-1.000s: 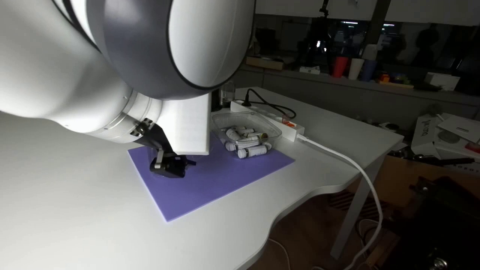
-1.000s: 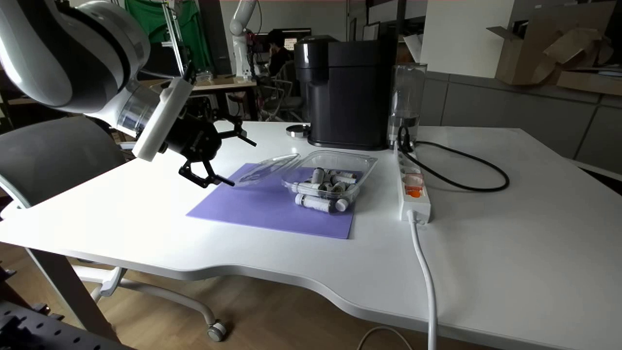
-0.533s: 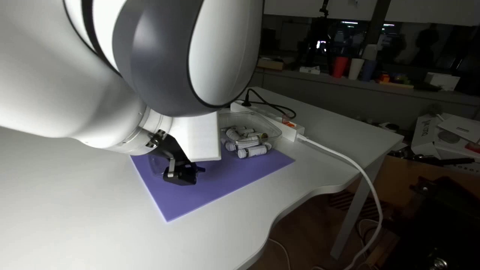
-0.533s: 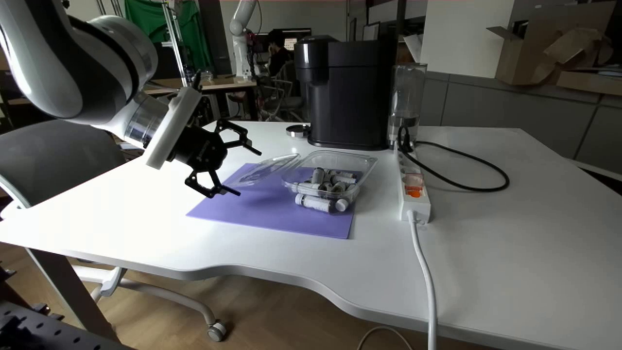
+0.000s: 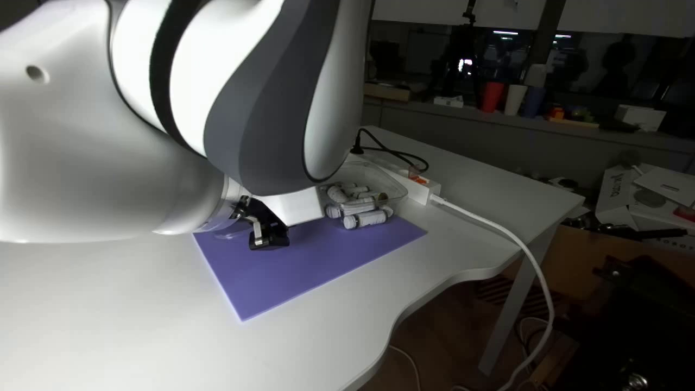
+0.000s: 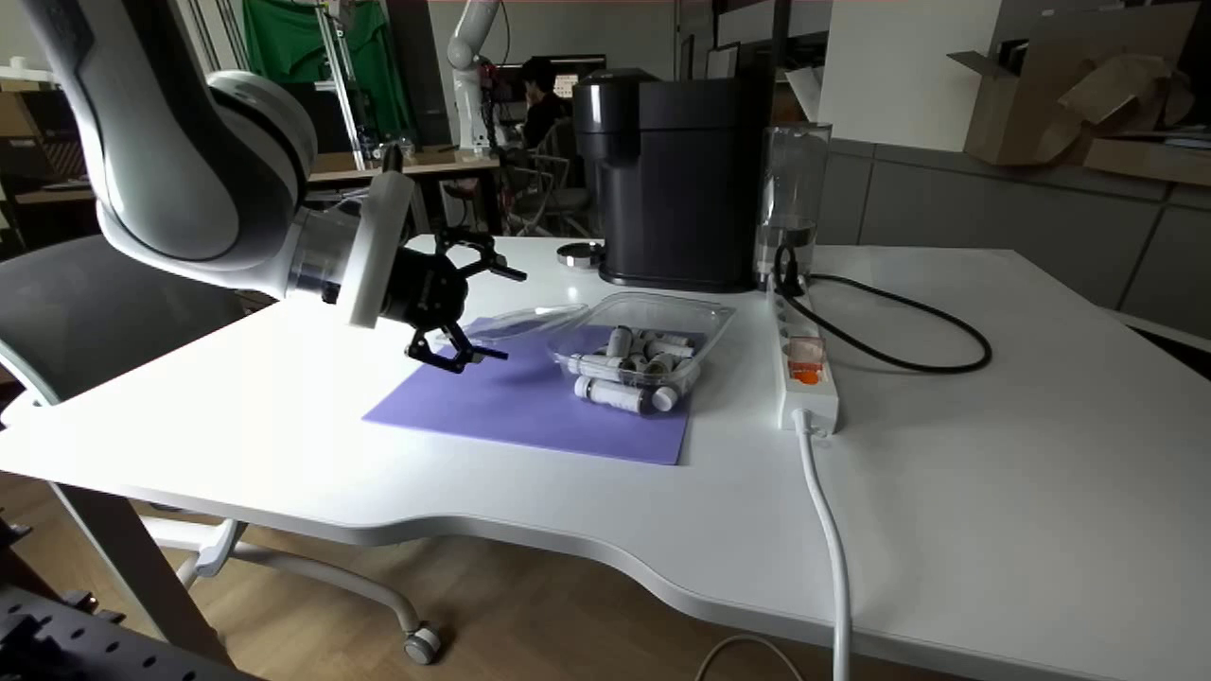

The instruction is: Close the box

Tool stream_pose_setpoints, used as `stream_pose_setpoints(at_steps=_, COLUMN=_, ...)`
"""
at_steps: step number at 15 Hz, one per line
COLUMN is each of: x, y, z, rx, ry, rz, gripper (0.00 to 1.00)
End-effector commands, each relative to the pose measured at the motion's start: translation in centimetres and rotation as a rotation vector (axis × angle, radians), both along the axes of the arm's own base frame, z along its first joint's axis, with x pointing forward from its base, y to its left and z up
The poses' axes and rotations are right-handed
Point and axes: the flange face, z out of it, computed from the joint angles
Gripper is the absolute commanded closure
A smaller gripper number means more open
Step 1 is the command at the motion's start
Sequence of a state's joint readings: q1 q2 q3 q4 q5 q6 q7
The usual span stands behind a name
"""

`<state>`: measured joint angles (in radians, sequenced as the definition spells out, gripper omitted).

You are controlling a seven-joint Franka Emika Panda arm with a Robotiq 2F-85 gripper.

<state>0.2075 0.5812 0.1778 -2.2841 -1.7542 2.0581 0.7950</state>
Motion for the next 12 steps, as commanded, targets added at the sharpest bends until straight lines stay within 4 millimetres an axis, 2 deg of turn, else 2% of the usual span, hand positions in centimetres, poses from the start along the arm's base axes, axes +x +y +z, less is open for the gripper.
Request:
stream_pose_setpoints(at_steps=1, x=0.7, y=0.5, z=-1.4, rx=-0.045, ry=-0.043, rz=0.069, gripper=0.0)
stream_pose_setpoints(at_steps=5, x=0.9, y=1.4, z=-2.3, rx=-0.072, ry=-0.175, rz=0.083, gripper=0.0)
stream_pose_setpoints(at_steps=12, x=1.0, y=3.2, z=-2.5, rx=-0.001, ry=-0.47, rz=-0.099, gripper=0.0)
